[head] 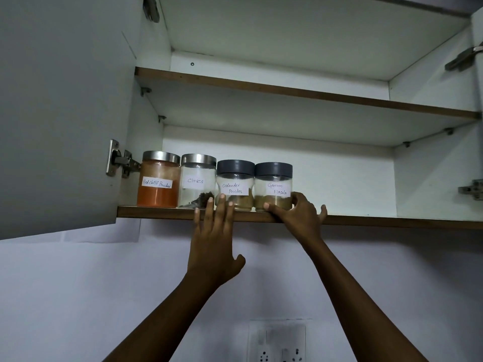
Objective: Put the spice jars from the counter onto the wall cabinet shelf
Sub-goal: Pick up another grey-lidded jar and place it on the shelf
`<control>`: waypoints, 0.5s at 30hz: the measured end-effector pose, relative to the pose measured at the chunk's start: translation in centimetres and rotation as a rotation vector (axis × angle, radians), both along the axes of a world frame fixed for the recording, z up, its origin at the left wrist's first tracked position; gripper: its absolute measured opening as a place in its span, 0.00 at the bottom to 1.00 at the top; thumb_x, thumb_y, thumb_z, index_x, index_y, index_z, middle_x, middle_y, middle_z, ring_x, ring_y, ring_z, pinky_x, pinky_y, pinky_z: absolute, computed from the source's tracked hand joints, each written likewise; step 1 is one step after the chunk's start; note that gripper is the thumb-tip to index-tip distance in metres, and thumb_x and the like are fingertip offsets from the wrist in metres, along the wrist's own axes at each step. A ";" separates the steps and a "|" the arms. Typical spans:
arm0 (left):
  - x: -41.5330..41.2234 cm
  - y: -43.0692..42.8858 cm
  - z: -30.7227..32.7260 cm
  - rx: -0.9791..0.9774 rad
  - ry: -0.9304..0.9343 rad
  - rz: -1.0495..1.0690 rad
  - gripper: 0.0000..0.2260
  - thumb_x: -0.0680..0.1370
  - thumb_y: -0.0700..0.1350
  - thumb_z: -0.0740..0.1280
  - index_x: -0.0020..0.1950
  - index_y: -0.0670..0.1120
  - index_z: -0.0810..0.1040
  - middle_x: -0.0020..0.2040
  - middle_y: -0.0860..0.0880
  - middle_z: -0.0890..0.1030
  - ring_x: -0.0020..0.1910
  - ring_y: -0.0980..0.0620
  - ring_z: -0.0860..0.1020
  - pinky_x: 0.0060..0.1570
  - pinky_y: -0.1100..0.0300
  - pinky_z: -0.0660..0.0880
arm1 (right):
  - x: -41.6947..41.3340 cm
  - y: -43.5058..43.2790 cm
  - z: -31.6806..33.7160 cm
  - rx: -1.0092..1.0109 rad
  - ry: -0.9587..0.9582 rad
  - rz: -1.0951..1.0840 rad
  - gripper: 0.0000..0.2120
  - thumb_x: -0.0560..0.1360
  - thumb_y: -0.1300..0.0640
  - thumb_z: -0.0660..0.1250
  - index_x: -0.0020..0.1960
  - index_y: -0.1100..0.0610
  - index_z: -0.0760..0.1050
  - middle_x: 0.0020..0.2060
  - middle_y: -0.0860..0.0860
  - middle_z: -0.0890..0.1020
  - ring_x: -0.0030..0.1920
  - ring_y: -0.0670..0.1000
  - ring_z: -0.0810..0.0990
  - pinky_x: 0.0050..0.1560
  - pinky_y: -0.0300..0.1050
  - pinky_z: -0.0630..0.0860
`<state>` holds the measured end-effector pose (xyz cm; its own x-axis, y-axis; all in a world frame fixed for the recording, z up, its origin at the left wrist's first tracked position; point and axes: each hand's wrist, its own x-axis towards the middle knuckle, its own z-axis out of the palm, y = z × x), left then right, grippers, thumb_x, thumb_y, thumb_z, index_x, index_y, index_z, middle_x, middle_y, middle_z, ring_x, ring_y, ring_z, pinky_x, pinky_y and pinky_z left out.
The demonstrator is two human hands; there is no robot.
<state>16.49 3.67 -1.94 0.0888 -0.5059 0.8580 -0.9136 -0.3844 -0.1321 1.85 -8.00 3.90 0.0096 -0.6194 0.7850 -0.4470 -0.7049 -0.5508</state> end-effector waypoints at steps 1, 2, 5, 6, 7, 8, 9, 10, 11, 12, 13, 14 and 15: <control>0.0 0.0 0.0 0.001 -0.003 0.000 0.48 0.69 0.64 0.60 0.76 0.45 0.36 0.76 0.43 0.34 0.75 0.41 0.35 0.73 0.42 0.39 | 0.0 0.0 -0.2 -0.010 0.004 -0.004 0.34 0.65 0.32 0.68 0.62 0.54 0.71 0.56 0.51 0.80 0.63 0.54 0.74 0.72 0.55 0.42; 0.1 0.0 -0.1 0.002 -0.008 -0.001 0.48 0.69 0.64 0.61 0.76 0.45 0.36 0.76 0.43 0.34 0.75 0.41 0.35 0.73 0.42 0.39 | 0.0 0.0 -0.3 -0.023 0.009 -0.011 0.34 0.65 0.33 0.68 0.62 0.54 0.71 0.56 0.51 0.80 0.63 0.54 0.73 0.72 0.54 0.43; 0.4 0.1 -0.2 0.011 -0.021 -0.005 0.48 0.69 0.63 0.62 0.76 0.45 0.37 0.76 0.43 0.34 0.75 0.41 0.35 0.73 0.43 0.38 | 0.2 0.0 -1.0 -0.081 0.043 -0.056 0.34 0.69 0.33 0.64 0.64 0.57 0.68 0.58 0.54 0.78 0.67 0.56 0.67 0.72 0.52 0.45; 0.5 0.2 -0.2 0.014 -0.022 -0.006 0.49 0.69 0.63 0.63 0.76 0.45 0.36 0.76 0.43 0.34 0.75 0.41 0.34 0.73 0.43 0.38 | 0.2 0.1 -1.3 -0.100 0.064 -0.081 0.35 0.70 0.34 0.63 0.66 0.59 0.66 0.62 0.55 0.75 0.69 0.57 0.64 0.73 0.53 0.45; 0.5 0.2 -0.2 0.017 -0.022 -0.003 0.49 0.69 0.63 0.63 0.75 0.45 0.35 0.76 0.44 0.33 0.75 0.41 0.34 0.72 0.44 0.37 | 0.1 0.1 -1.7 -0.117 0.096 -0.109 0.37 0.72 0.34 0.60 0.70 0.60 0.63 0.68 0.57 0.70 0.72 0.58 0.60 0.74 0.53 0.45; 0.5 0.2 -0.1 0.020 -0.022 0.000 0.49 0.69 0.63 0.62 0.75 0.45 0.32 0.75 0.44 0.32 0.74 0.41 0.33 0.72 0.44 0.37 | 0.1 0.1 -2.2 -0.132 0.130 -0.132 0.38 0.74 0.35 0.57 0.73 0.61 0.58 0.73 0.57 0.63 0.74 0.58 0.55 0.74 0.54 0.43; 0.5 0.2 -0.1 0.024 -0.018 0.001 0.50 0.69 0.63 0.62 0.73 0.46 0.30 0.74 0.44 0.30 0.74 0.41 0.32 0.72 0.44 0.36 | -0.1 0.1 -2.7 -0.148 0.163 -0.149 0.39 0.76 0.36 0.55 0.75 0.61 0.53 0.75 0.57 0.57 0.76 0.57 0.50 0.75 0.54 0.42; 0.5 0.3 -0.2 0.028 -0.011 0.001 0.50 0.69 0.63 0.63 0.72 0.46 0.29 0.73 0.44 0.29 0.73 0.41 0.31 0.72 0.44 0.36 | -0.3 0.1 -3.3 -0.171 0.195 -0.162 0.38 0.76 0.36 0.53 0.76 0.61 0.49 0.77 0.56 0.52 0.77 0.56 0.46 0.75 0.53 0.40; 0.4 0.3 -0.4 0.031 -0.001 0.001 0.50 0.70 0.63 0.63 0.71 0.46 0.27 0.73 0.44 0.28 0.72 0.41 0.29 0.72 0.44 0.37 | -0.6 0.1 -3.9 -0.200 0.235 -0.176 0.38 0.77 0.36 0.52 0.76 0.59 0.47 0.77 0.55 0.49 0.77 0.55 0.44 0.75 0.54 0.40; 0.3 0.4 -0.7 0.030 0.010 0.004 0.51 0.70 0.63 0.64 0.71 0.46 0.26 0.73 0.44 0.28 0.71 0.41 0.28 0.72 0.43 0.37 | -1.1 0.1 -4.5 -0.231 0.285 -0.191 0.38 0.77 0.36 0.51 0.77 0.57 0.45 0.77 0.53 0.48 0.77 0.55 0.43 0.74 0.55 0.40; 0.2 0.5 -1.0 0.028 0.022 0.010 0.51 0.70 0.62 0.64 0.70 0.46 0.26 0.72 0.44 0.27 0.71 0.41 0.28 0.72 0.42 0.39 | -1.5 0.1 -5.0 -0.257 0.337 -0.201 0.37 0.77 0.36 0.51 0.77 0.55 0.44 0.77 0.52 0.46 0.77 0.55 0.41 0.74 0.57 0.41; -0.1 0.6 -1.4 0.034 0.036 0.021 0.51 0.71 0.62 0.64 0.70 0.46 0.26 0.72 0.44 0.27 0.71 0.42 0.28 0.72 0.42 0.39 | -2.1 0.3 -5.6 -0.269 0.384 -0.202 0.36 0.77 0.37 0.52 0.77 0.52 0.43 0.77 0.51 0.44 0.77 0.55 0.40 0.73 0.59 0.42; -0.6 0.7 -1.7 0.045 0.055 0.035 0.50 0.72 0.62 0.64 0.70 0.46 0.26 0.72 0.44 0.27 0.72 0.42 0.29 0.72 0.40 0.40 | -2.7 0.5 -6.1 -0.271 0.425 -0.192 0.36 0.77 0.39 0.54 0.77 0.50 0.42 0.77 0.50 0.42 0.76 0.55 0.38 0.73 0.61 0.43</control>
<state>15.93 4.35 -3.66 0.1534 -0.5394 0.8279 -0.9059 -0.4114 -0.1002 -0.88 -7.47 -2.19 0.2676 -0.4174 0.8685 -0.7260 -0.6800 -0.1031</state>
